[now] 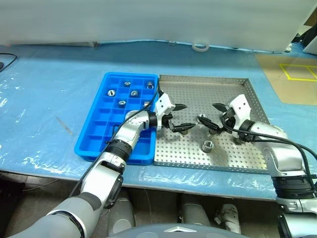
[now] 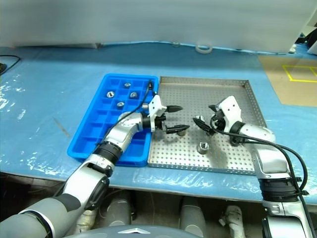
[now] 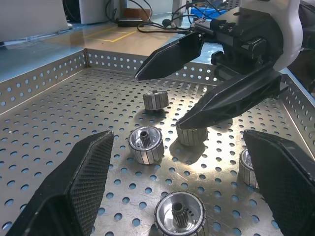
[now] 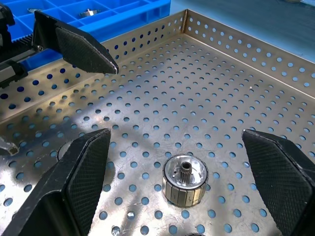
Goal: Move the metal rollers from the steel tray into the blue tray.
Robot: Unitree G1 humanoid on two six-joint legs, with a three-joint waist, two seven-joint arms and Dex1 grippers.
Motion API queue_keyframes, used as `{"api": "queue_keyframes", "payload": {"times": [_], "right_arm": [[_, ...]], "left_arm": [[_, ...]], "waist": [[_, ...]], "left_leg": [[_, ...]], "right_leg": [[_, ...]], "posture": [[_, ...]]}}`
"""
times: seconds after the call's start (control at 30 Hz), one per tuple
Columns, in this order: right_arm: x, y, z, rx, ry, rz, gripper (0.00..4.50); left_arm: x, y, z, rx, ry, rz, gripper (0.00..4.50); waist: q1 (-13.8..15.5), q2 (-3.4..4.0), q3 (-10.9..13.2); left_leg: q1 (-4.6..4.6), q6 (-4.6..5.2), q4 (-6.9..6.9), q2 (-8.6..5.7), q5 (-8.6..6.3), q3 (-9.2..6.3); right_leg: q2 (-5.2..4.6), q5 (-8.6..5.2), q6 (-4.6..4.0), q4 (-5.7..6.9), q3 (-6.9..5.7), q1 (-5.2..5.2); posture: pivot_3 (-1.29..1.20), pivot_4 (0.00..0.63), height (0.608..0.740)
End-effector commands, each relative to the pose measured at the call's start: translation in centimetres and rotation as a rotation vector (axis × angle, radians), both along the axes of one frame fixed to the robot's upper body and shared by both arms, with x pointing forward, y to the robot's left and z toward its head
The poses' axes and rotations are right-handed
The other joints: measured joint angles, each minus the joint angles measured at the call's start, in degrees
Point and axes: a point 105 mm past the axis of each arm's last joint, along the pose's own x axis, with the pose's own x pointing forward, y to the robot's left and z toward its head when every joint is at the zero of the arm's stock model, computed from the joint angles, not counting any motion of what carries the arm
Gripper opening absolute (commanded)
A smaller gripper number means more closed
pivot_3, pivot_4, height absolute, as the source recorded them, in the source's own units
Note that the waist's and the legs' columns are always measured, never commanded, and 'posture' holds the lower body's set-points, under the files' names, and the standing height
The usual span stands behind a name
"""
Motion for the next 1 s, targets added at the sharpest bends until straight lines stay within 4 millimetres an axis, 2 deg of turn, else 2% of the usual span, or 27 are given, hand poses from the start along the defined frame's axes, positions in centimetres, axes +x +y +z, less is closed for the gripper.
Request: {"api": "queue_keyframes", "payload": {"times": [0.03,0.1,0.23,0.57,0.73,0.9,1.0], "right_arm": [[0.1,1.0,0.9,0.009,-0.050,0.029,4.49],[0.1,1.3,0.5,-0.001,-0.041,0.043,4.49],[1.0,1.7,1.2,0.006,-0.061,0.056,4.49],[1.6,2.1,1.3,-0.015,-0.064,0.090,4.49],[1.3,0.8,2.1,-0.030,-0.082,0.052,4.49],[0.3,-1.0,2.1,-0.051,-0.082,0.000,4.49],[-0.2,-2.0,2.5,-0.057,-0.090,-0.036,4.49]], "left_arm": [[0.1,0.4,0.2,0.019,-0.016,0.000,4.42],[0.2,0.5,0.4,0.015,-0.018,0.014,4.42],[-0.2,0.7,0.0,0.012,-0.010,0.014,4.42],[0.1,1.5,0.1,0.008,-0.003,0.060,4.42],[0.5,1.4,-0.9,0.060,0.050,0.061,4.42],[1.3,0.6,-0.1,0.037,0.080,0.062,4.42],[1.5,0.1,-0.3,0.079,0.074,0.046,4.42]], "waist": [[-0.03,0.00,0.00],[0.04,0.00,0.00],[0.01,0.01,0.00],[0.14,0.01,0.00],[0.25,0.02,-0.01],[0.21,0.03,-0.02],[0.11,0.04,-0.02]], "left_leg": [[0.00,0.00,0.00,0.01,0.00,0.00],[-0.01,0.00,-0.01,0.00,0.00,0.00],[-0.01,0.00,0.00,-0.01,0.00,0.00],[-0.01,0.00,-0.02,0.00,0.00,0.00],[0.00,0.00,-0.01,0.00,0.00,0.00],[0.01,0.00,0.01,-0.01,0.00,0.00],[0.02,0.00,0.02,-0.02,0.00,0.01]], "right_leg": [[0.00,0.00,0.00,0.00,0.00,0.00],[0.00,0.00,0.00,0.00,0.00,0.00],[0.00,0.00,0.00,0.00,0.00,-0.01],[0.00,0.00,0.00,0.01,-0.01,0.00],[-0.01,0.00,0.00,0.03,0.00,0.01],[-0.01,0.00,0.00,0.02,0.00,0.04],[-0.01,0.00,0.00,0.03,0.02,0.04]], "posture": [[-0.20,0.150,0.740],[-0.19,0.150,0.740],[-0.16,0.150,0.740],[-0.14,0.150,0.740],[-0.15,0.150,0.740],[-0.25,0.150,0.740],[-0.27,0.150,0.740]]}}
